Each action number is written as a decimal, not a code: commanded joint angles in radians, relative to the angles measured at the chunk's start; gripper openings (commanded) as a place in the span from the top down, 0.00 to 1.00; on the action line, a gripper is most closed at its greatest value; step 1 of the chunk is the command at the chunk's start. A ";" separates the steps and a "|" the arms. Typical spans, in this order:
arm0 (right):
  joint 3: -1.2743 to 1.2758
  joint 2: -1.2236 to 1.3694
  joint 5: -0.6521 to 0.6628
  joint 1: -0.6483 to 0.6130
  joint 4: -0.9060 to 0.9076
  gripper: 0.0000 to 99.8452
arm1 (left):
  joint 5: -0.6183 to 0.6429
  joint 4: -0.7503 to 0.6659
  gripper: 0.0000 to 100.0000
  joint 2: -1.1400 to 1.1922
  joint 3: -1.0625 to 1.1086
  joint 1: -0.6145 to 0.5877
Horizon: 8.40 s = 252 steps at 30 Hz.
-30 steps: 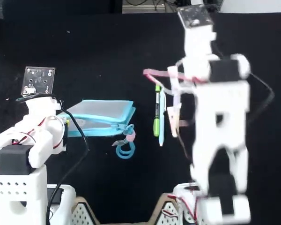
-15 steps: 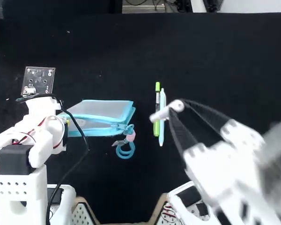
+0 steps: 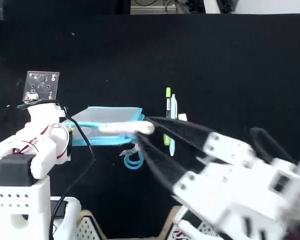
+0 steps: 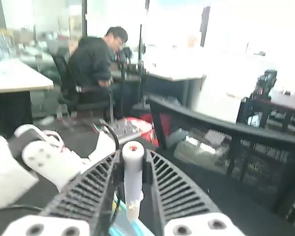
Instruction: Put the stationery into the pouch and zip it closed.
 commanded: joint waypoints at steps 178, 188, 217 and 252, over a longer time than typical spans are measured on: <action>-0.059 1.595 -0.048 0.732 -0.377 0.86 | -0.005 -0.028 0.97 0.005 0.030 0.168; -0.185 1.704 0.074 0.730 -0.379 0.86 | -0.006 -0.028 0.97 0.005 0.031 0.173; -0.211 1.351 0.120 0.772 0.107 0.99 | -0.006 -0.048 0.97 0.005 0.048 0.166; -0.743 2.064 0.290 1.177 0.427 0.97 | -0.006 -0.049 0.97 0.005 0.045 0.168</action>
